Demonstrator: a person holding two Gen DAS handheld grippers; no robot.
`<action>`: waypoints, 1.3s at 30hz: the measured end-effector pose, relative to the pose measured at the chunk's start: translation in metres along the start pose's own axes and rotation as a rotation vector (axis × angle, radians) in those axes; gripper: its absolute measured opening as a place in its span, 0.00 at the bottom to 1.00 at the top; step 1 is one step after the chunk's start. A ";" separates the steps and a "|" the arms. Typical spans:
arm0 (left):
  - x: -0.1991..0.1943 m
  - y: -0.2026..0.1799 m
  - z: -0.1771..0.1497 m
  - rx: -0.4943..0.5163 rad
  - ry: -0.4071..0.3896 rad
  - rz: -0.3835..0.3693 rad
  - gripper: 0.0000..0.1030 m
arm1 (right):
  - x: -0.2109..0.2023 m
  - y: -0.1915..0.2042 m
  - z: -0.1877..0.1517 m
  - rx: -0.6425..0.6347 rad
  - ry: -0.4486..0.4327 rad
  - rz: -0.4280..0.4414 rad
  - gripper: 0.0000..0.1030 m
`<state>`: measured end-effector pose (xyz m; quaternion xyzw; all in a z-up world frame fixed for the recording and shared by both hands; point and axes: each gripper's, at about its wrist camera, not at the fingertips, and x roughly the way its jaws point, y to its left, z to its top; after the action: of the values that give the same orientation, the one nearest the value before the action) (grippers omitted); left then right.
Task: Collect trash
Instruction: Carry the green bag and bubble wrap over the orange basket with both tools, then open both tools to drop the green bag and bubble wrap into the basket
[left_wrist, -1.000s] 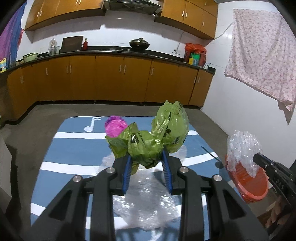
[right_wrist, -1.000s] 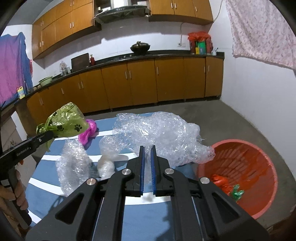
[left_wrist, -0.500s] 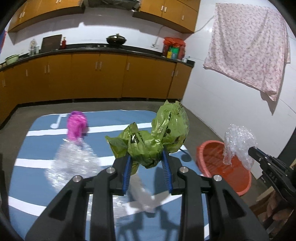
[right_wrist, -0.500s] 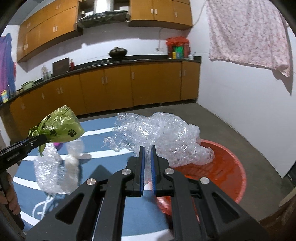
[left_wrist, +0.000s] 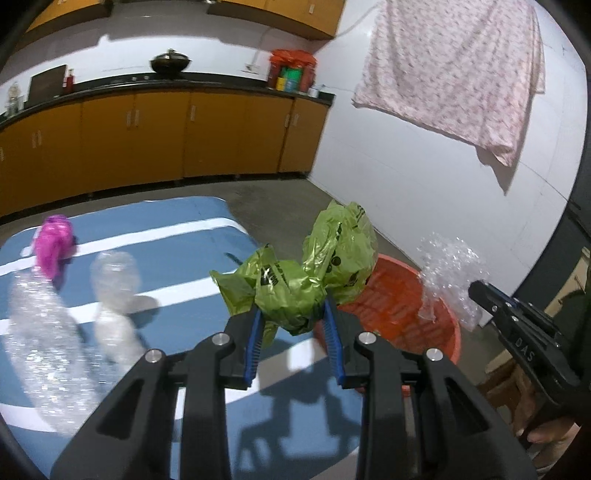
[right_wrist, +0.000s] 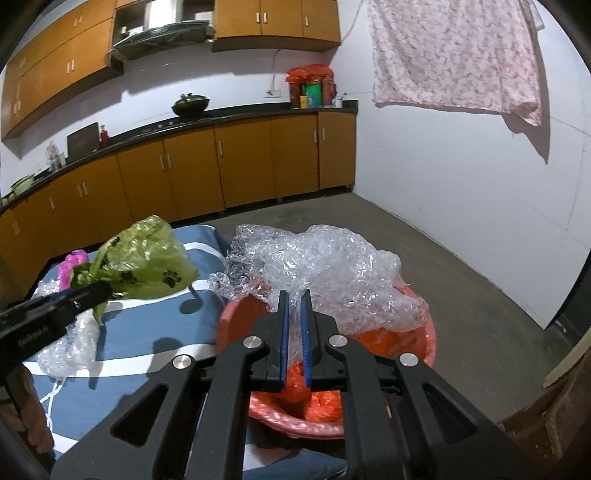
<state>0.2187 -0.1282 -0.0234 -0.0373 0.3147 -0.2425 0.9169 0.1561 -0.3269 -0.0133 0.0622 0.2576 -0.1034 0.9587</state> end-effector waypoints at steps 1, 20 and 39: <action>0.006 -0.005 -0.001 0.005 0.008 -0.008 0.30 | 0.001 -0.003 0.000 0.006 0.001 -0.003 0.06; 0.087 -0.066 -0.006 0.074 0.109 -0.098 0.30 | 0.021 -0.054 0.002 0.144 0.001 0.017 0.06; 0.086 -0.039 -0.012 0.038 0.108 -0.025 0.67 | 0.013 -0.066 0.002 0.158 -0.025 0.029 0.52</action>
<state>0.2539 -0.2018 -0.0725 -0.0107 0.3588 -0.2613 0.8960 0.1529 -0.3936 -0.0229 0.1401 0.2357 -0.1103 0.9553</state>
